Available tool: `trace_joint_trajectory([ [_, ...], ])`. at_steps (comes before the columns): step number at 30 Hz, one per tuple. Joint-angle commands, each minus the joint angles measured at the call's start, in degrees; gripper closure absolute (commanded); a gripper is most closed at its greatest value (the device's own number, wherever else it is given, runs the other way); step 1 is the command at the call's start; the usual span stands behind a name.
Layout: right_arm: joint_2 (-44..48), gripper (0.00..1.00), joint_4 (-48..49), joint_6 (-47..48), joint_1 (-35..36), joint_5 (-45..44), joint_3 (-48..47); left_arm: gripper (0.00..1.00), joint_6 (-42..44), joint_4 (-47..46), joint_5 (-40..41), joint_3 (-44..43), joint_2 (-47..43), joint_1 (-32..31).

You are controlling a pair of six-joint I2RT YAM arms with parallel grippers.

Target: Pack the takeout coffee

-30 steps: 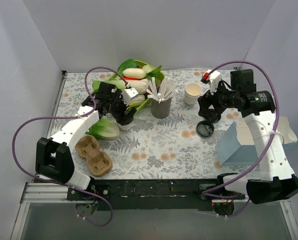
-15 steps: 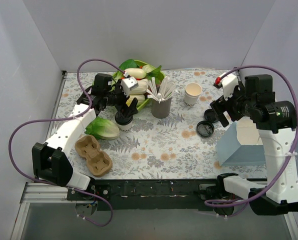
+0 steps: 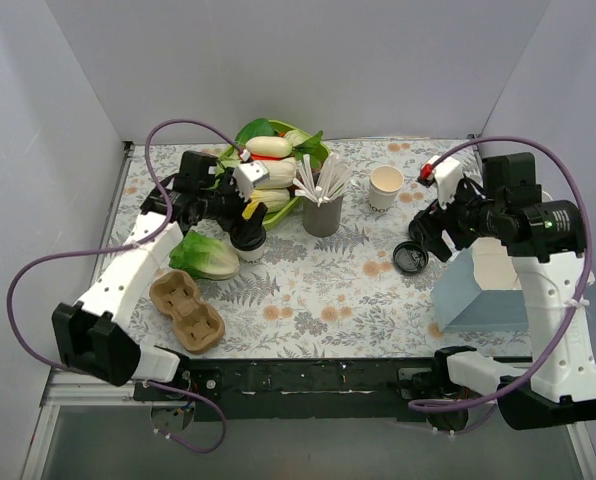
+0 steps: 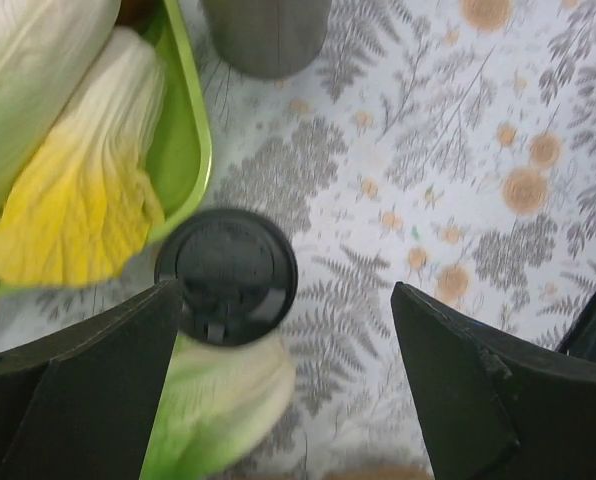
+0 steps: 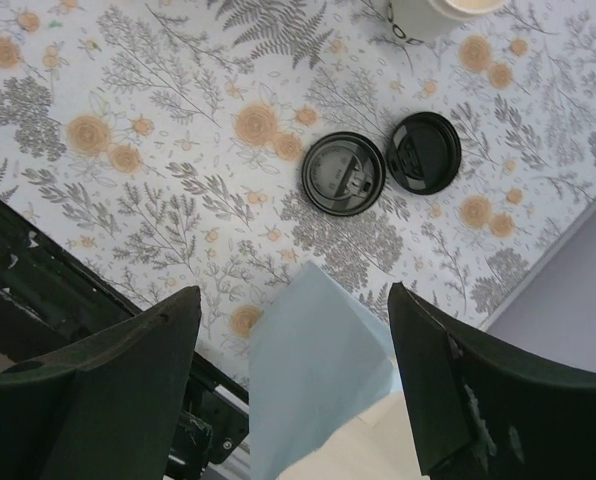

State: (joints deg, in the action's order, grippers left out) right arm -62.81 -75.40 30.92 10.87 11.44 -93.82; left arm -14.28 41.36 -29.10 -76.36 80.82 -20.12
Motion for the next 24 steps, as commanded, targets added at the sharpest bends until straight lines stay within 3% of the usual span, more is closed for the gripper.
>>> trace_joint_trajectory([
  [1, -4.4, 0.18, 1.7, 1.8, -0.2, 8.8, 0.2, 0.15, 8.9, 17.9, 12.6, -0.5, -11.0, 0.6],
  [5, -9.2, 0.18, 4.1, 1.7, 0.0, 13.2, -0.8, 0.16, 10.8, 30.8, 20.7, 0.5, -13.9, 1.8],
  [10, -14.4, 0.18, 7.9, 1.5, 1.5, 18.3, -1.3, 0.21, 13.3, 34.0, 21.3, 3.8, -18.1, 2.1],
  [14, -16.8, 0.18, 9.6, 2.2, 2.9, 19.6, -3.2, 0.24, 11.7, 37.7, 25.0, 12.0, -17.6, 2.1],
  [17, -16.7, 0.18, 12.7, 1.9, 3.2, 19.9, -1.8, 0.25, 23.7, 34.0, 20.2, 16.4, -24.9, 2.1],
  [18, -16.6, 0.18, 13.4, 1.5, 3.1, 20.2, -0.7, 0.25, 32.2, 33.2, 18.9, 18.9, -26.4, 2.1],
  [20, -16.6, 0.18, 14.4, 0.9, 3.4, 21.3, 0.1, 0.32, 40.3, 31.3, 14.5, 20.7, -29.1, 2.2],
  [24, -16.9, 0.18, 14.7, 0.6, 3.5, 21.7, 0.0, 0.31, 55.4, 33.3, 7.3, 18.6, -25.9, 2.1],
])
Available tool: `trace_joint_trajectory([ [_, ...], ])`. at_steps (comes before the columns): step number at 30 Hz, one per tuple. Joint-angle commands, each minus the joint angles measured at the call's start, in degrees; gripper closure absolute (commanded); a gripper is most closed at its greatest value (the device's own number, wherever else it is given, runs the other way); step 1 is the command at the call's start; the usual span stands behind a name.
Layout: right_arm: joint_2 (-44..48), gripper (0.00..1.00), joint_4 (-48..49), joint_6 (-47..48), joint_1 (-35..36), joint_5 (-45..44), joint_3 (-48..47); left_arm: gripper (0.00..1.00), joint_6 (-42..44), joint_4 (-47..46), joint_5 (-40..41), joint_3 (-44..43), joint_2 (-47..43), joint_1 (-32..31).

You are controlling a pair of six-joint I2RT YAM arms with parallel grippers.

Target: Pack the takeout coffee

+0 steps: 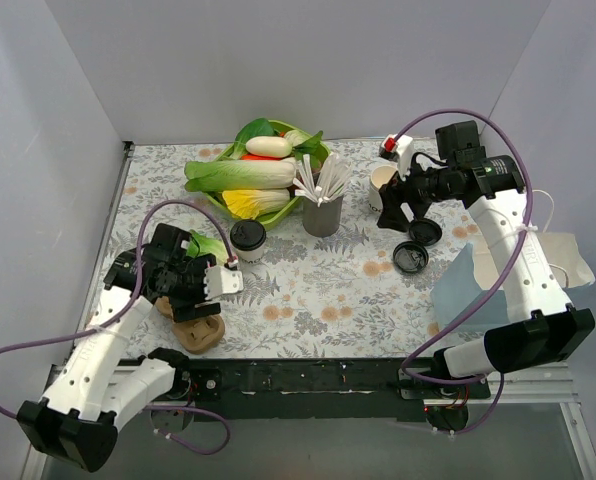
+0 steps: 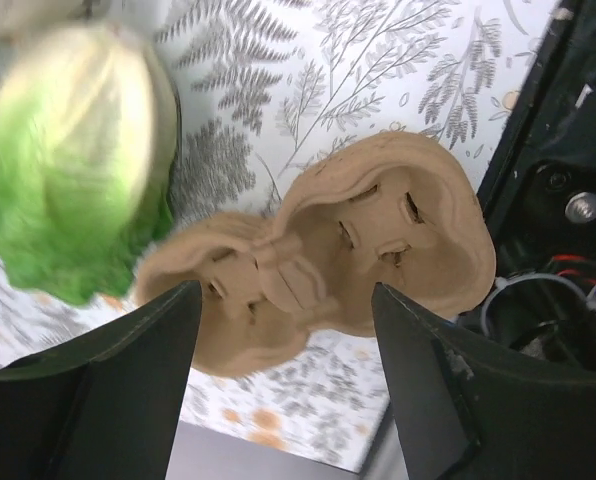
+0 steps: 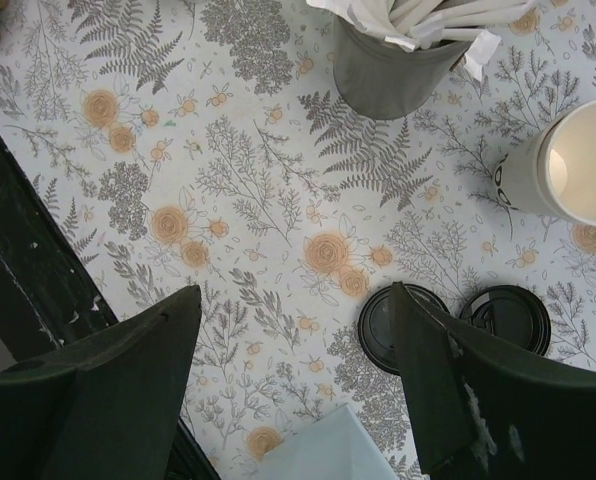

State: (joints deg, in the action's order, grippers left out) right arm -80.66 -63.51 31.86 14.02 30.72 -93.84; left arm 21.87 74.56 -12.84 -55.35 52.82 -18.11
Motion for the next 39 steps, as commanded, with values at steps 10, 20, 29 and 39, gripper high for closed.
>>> trace_joint_trajectory([
  [10, 4.7, 0.18, 4.3, -1.9, 0.4, 1.0, 4.5, 0.38, 33.5, 2.4, -10.7, -8.3, 19.9, 4.8],
  [20, 9.4, 0.17, 4.6, -2.0, 0.4, -0.7, 10.9, 0.43, 33.2, 1.6, -24.5, -19.4, 33.6, 9.1],
  [29, 5.8, 0.18, 5.7, -2.5, 0.3, -1.5, 7.7, 0.42, 22.9, -7.0, -28.6, -8.6, 30.4, 6.0],
  [39, 2.0, 0.18, 5.2, -2.2, 0.4, -0.8, 5.8, 0.39, 4.7, -21.6, -19.8, -7.1, 35.0, 6.0],
])
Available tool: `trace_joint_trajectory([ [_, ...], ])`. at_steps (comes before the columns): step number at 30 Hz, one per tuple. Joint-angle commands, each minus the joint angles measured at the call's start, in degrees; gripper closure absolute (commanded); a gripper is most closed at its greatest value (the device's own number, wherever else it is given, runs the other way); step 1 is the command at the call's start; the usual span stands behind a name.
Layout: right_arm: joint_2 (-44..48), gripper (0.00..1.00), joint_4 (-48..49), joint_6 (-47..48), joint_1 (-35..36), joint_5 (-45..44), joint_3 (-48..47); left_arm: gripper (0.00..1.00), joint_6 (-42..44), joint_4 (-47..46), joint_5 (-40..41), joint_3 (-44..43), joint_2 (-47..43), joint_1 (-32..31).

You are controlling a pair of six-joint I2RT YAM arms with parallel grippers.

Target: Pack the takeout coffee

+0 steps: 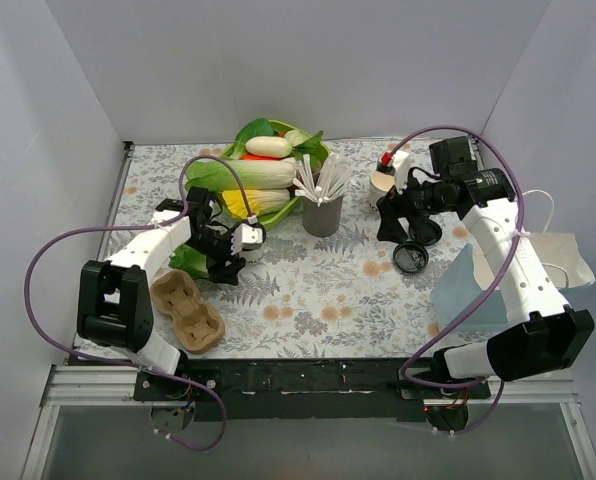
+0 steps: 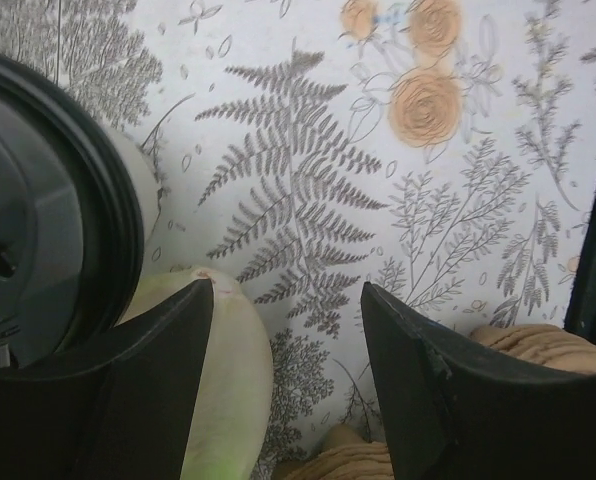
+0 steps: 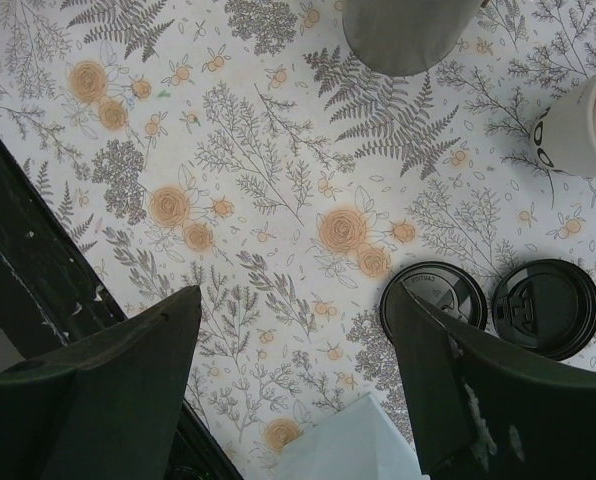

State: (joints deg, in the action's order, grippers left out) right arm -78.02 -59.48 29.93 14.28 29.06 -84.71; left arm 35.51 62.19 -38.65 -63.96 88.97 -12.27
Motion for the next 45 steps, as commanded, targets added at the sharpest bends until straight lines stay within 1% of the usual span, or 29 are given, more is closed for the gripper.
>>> trace_joint_trajectory([
  [1, -0.8, 0.17, 1.2, -0.1, 0.0, 0.6, -3.4, 0.38, -10.4, -10.6, 9.9, 1.6, -1.4, 0.8],
  [3, -1.0, 0.18, 1.2, 0.0, 0.1, 0.6, -3.5, 0.39, -11.2, -11.9, 12.3, 0.2, -2.1, 3.6],
  [4, -1.0, 0.18, 1.2, 0.1, 0.1, 0.5, -3.6, 0.39, -10.3, -11.7, 13.2, -0.4, -2.4, 6.4],
  [6, -0.8, 0.17, 1.4, 0.1, 0.1, 0.4, -3.3, 0.41, -9.4, -11.7, 16.5, -1.8, -2.9, 9.2],
  [10, -0.3, 0.18, 1.7, 0.2, 0.1, -0.1, -2.5, 0.44, -9.2, -16.2, 22.3, -3.9, -2.3, 18.6],
  [13, 0.0, 0.17, 2.0, 0.2, 0.1, -0.6, -2.1, 0.45, -11.1, -18.4, 22.1, -7.3, -1.2, 21.8],
  [14, 0.1, 0.17, 2.2, 0.2, 0.1, -0.6, -2.1, 0.45, -11.7, -17.3, 20.7, -8.2, -1.2, 21.9],
  [16, 0.0, 0.18, 2.0, 0.2, 0.1, -0.8, -2.2, 0.41, -10.8, -13.8, 12.9, -10.0, -2.3, 22.0],
  [17, -0.1, 0.18, 2.0, 0.2, 0.1, -0.8, -2.3, 0.39, -10.0, -8.3, 8.5, -12.1, -2.8, 21.9],
  [18, -0.3, 0.18, 1.9, 0.1, 0.1, -0.8, -2.5, 0.37, -6.1, -4.9, 4.9, -13.1, -3.4, 21.9],
  [19, -0.4, 0.17, 1.7, 0.2, 0.1, -0.8, -2.6, 0.34, -3.4, -1.3, -1.9, -13.9, -4.3, 21.9],
  [20, -0.5, 0.17, 1.7, 0.2, 0.0, -0.6, -2.7, 0.32, 0.8, 6.2, -4.6, -14.9, -6.9, 22.0],
  [21, -0.7, 0.18, 1.7, 0.1, 0.1, -0.3, -2.7, 0.31, 8.1, 9.7, -6.6, -14.6, -8.4, 21.9],
  [22, -0.8, 0.18, 1.7, 0.1, 0.1, -0.1, -2.7, 0.29, 13.6, 12.9, -8.2, -13.8, -10.5, 21.7],
  [23, -1.1, 0.17, 1.7, 0.1, 0.1, 0.2, -2.6, 0.28, 16.5, 17.0, -7.5, -12.9, -14.6, 21.2],
  [24, -1.4, 0.18, 1.7, 0.0, 0.1, 0.5, -2.6, 0.28, 17.6, 17.0, -6.6, -8.8, -17.6, 20.8],
  [25, -1.7, 0.18, 1.7, 0.0, 0.0, 0.9, -2.7, 0.28, 23.4, 17.2, -4.1, -6.6, -20.2, 20.3],
  [26, -1.9, 0.18, 1.7, 0.0, 0.1, 1.1, -2.7, 0.28, 26.3, 17.2, -1.8, -4.5, -24.9, 19.9],
  [27, -2.4, 0.18, 1.7, 0.0, 0.0, 1.5, -2.9, 0.29, 29.4, 17.2, 0.4, 0.1, -26.5, 19.4],
  [28, -2.4, 0.18, 2.0, 0.0, 0.1, 1.5, -3.0, 0.31, 33.2, 17.3, 2.2, 1.6, -27.9, 18.3],
  [29, -2.5, 0.18, 2.1, 0.0, 0.0, 1.7, -3.0, 0.35, 34.6, 17.3, 4.4, 3.3, -29.0, 18.0],
  [31, -2.8, 0.17, 2.0, -0.2, 0.1, 2.2, -3.2, 0.38, 35.2, 17.3, 5.1, 5.7, -29.6, 17.0],
  [33, -2.4, 0.17, 2.0, -0.2, 0.1, 2.3, -3.1, 0.41, 35.9, 17.3, 6.0, 6.6, -28.1, 16.6],
  [36, -1.0, 0.18, 2.1, -0.3, 0.0, 1.9, -1.8, 0.43, 39.9, 17.3, 8.1, 8.5, -27.3, 16.5],
  [38, -0.1, 0.18, 2.3, -0.3, 0.1, 1.5, 0.1, 0.42, 43.0, 17.4, 8.6, 10.1, -28.1, 16.5],
  [42, 3.0, 0.17, 3.2, -0.3, 0.1, 0.8, 3.7, 0.39, 50.3, 17.4, 13.2, 14.0, -29.9, 16.5],
  [43, 3.6, 0.17, 3.3, -0.4, 0.1, 0.7, 4.4, 0.38, 50.7, 17.3, 14.4, 14.4, -29.5, 16.5],
  [45, 4.5, 0.17, 3.5, -0.5, 0.0, 0.3, 5.4, 0.37, 49.1, 17.3, 13.4, 13.5, -27.5, 16.5],
])
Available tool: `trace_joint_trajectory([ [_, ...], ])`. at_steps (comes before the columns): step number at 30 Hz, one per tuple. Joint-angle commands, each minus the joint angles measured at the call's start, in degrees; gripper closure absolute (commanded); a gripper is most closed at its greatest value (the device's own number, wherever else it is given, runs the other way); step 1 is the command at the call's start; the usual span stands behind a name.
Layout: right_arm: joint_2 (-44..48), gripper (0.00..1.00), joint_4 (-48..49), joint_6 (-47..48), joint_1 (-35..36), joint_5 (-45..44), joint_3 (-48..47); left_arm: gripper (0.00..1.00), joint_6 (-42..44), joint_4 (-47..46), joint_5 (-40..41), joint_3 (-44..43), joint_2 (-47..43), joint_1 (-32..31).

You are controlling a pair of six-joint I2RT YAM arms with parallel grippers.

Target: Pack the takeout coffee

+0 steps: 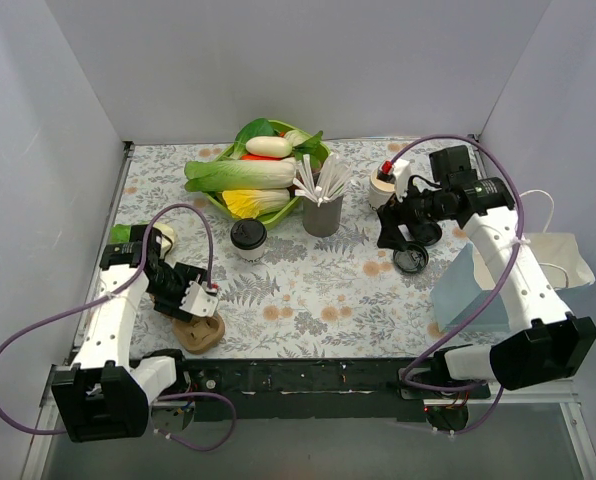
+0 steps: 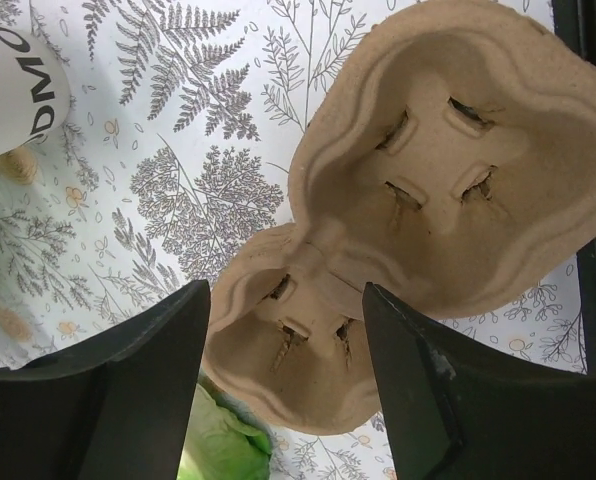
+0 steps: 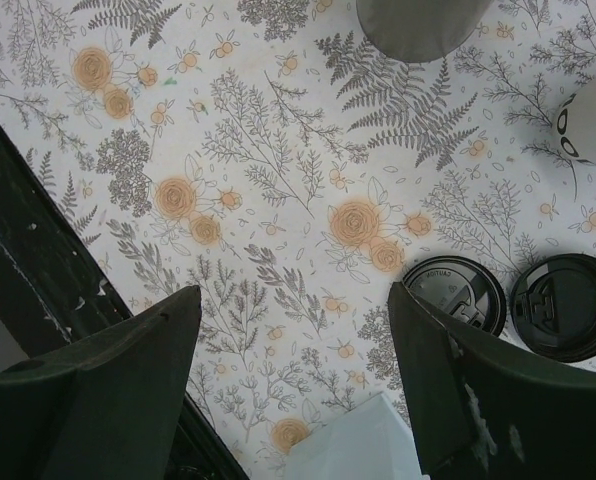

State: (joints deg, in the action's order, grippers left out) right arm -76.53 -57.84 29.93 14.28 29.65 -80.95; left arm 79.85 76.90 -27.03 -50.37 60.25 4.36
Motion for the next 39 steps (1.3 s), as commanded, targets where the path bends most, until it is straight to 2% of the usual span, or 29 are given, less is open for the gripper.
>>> trace_joint_trajectory([
  [1, 3.3, 0.17, 1.9, -0.4, 0.0, -0.6, 1.9, 0.37, 4.5, 2.6, 0.4, -0.5, 1.6, -0.1],
  [6, 4.4, 0.17, 2.6, -0.2, 0.0, -1.2, 3.7, 0.35, 4.2, 2.5, -6.1, -1.3, 2.2, -0.1],
  [14, 2.2, 0.17, 2.5, 0.0, 0.0, -1.5, 1.5, 0.27, 11.9, 2.4, -11.0, 6.1, -2.9, -1.2],
  [20, 1.9, 0.16, 2.4, -0.1, 0.1, -1.7, 0.8, 0.23, 12.7, 2.1, -12.3, 8.4, -2.0, -1.9],
  [23, 2.4, 0.16, 2.5, -0.3, 0.0, -1.7, 1.4, 0.21, 11.4, 1.8, -12.9, 8.4, -0.9, -2.3],
  [27, 2.4, 0.16, 2.5, -0.6, 0.1, -1.7, 1.8, 0.2, 3.6, -3.2, -15.6, 7.9, 0.7, -3.6],
  [28, 2.4, 0.16, 2.5, -0.6, 0.1, -1.7, 1.8, 0.2, -1.5, -5.9, -16.0, 7.4, 1.4, -5.7],
  [31, 2.3, 0.16, 2.4, -0.8, 0.0, -2.1, 1.4, 0.2, -5.8, -7.6, -15.4, 5.1, 5.6, -7.0],
  [39, 2.4, 0.15, 2.4, -1.3, 0.1, -3.0, 1.0, 0.23, -3.4, -6.1, -13.2, 4.6, 8.4, -7.1],
])
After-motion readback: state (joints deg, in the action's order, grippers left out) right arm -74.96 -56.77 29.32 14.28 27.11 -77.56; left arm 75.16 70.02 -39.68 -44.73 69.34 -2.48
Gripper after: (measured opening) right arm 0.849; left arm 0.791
